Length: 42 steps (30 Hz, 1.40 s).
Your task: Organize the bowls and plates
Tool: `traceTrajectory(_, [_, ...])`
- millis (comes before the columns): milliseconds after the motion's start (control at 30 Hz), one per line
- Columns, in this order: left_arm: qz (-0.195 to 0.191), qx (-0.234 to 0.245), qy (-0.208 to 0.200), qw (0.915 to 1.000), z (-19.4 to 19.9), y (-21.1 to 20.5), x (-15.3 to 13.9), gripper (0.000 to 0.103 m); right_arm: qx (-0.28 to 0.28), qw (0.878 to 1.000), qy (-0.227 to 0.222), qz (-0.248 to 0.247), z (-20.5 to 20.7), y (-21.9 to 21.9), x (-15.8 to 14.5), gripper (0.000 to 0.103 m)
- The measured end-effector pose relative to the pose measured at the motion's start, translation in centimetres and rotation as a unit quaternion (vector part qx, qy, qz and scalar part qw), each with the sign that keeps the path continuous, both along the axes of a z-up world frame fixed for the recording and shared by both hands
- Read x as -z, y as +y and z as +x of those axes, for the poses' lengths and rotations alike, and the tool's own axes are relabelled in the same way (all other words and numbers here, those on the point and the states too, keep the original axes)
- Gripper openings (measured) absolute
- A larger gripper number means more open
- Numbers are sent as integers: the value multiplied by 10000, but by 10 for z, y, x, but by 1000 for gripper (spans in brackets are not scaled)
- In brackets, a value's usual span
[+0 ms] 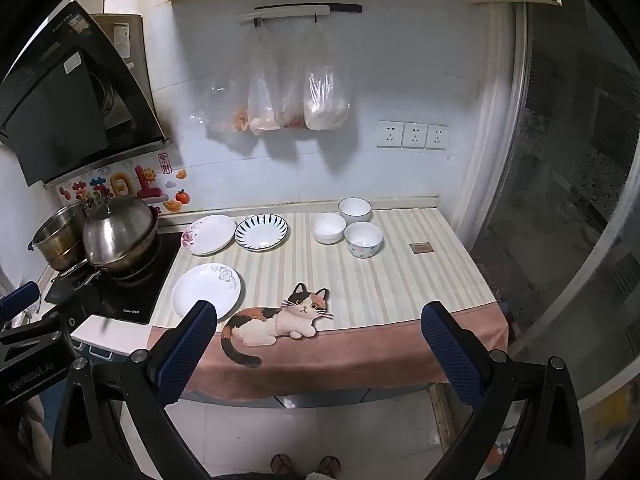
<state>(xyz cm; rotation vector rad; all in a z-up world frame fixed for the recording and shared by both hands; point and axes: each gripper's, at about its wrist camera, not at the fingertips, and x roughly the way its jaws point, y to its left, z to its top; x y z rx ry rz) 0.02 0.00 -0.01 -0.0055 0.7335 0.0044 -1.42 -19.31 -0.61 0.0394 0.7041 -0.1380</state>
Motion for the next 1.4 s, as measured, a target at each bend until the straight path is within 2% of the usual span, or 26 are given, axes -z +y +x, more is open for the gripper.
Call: traceTrajectory(1400, [43,-11,-88,10000,5,3,-9,103,-13,10000,-9,43,7,7,-12,103])
